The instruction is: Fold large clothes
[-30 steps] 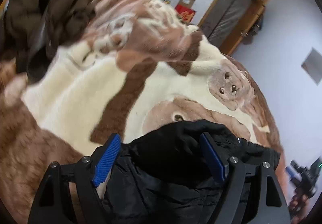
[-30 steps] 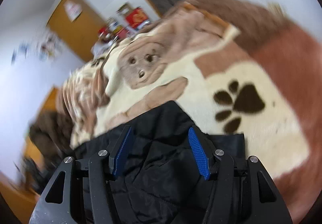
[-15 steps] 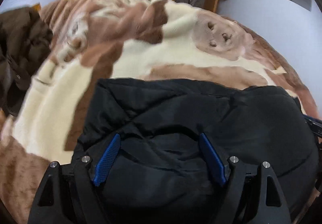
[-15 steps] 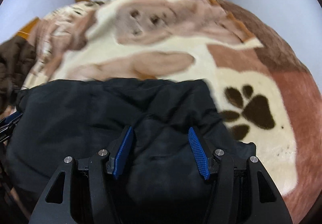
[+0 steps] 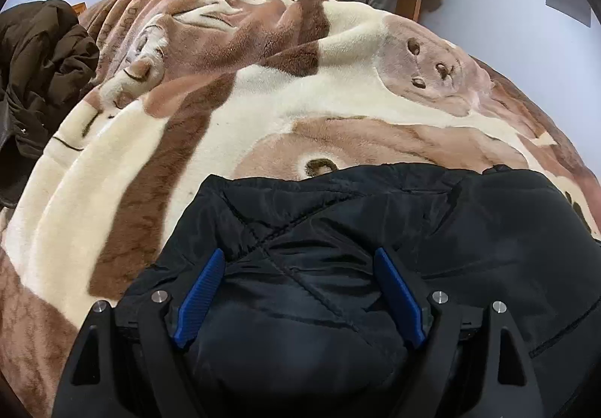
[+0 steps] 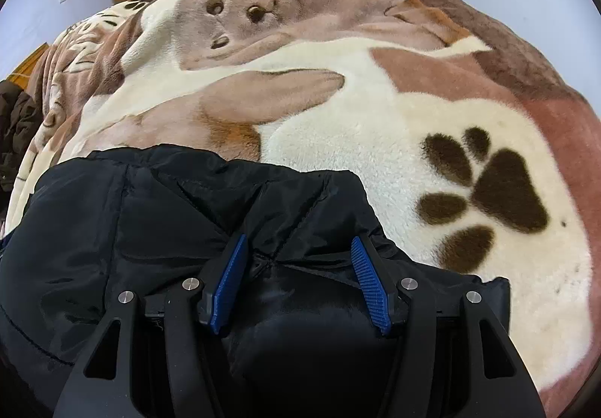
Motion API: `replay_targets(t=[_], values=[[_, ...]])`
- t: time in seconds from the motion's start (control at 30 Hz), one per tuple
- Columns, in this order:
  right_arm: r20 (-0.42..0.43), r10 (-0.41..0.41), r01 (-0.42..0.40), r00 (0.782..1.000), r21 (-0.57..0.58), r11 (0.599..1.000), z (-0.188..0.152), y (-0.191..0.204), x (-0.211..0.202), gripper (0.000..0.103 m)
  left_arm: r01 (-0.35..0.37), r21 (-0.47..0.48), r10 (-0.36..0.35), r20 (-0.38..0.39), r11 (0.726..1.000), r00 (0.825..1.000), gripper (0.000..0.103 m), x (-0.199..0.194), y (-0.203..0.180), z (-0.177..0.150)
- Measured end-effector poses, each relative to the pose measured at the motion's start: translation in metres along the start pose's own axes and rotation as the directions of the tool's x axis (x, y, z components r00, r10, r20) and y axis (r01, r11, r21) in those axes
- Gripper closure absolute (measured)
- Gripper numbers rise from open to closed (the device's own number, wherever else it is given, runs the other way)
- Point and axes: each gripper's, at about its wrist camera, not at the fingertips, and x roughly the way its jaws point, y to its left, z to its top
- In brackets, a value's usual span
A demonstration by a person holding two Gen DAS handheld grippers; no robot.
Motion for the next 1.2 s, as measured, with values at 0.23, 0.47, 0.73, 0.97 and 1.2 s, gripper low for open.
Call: replay_targets(t=[0.23, 0.47, 0.73, 0.97, 1.2], values=[[-0.036, 0.013, -0.012, 0.999, 0.017, 1.0, 0.005, -0.002, -0.005, 0.045, -0.023, 0.011, 0.024, -0.053, 1.0, 0.998, 0.018, -0.001, -0.004, 0.008], [0.08, 0.026, -0.029, 0.996, 0.032, 0.999, 0.017, -0.013, -0.074, 0.045, 0.043, -0.001, -0.043, 0.016, 0.999, 0.999, 0.021, -0.062, 0.005, 0.036], [-0.049, -0.015, 0.02, 0.999, 0.11, 0.994, 0.004, -0.042, -0.014, 0.045, -0.03, -0.024, 0.028, -0.103, 0.999, 0.994, 0.019, 0.001, 0.035, 0.027], [0.006, -0.075, 0.074, 0.997, 0.098, 0.992, -0.008, -0.037, 0.0, 0.045, 0.018, -0.136, -0.027, -0.068, 0.99, 0.997, 0.017, 0.019, 0.045, 0.011], [0.01, -0.095, 0.094, 0.995, 0.092, 0.991, 0.01, -0.031, -0.039, 0.047, -0.005, -0.13, -0.006, -0.078, 0.991, 0.997, 0.02, -0.004, 0.047, 0.023]])
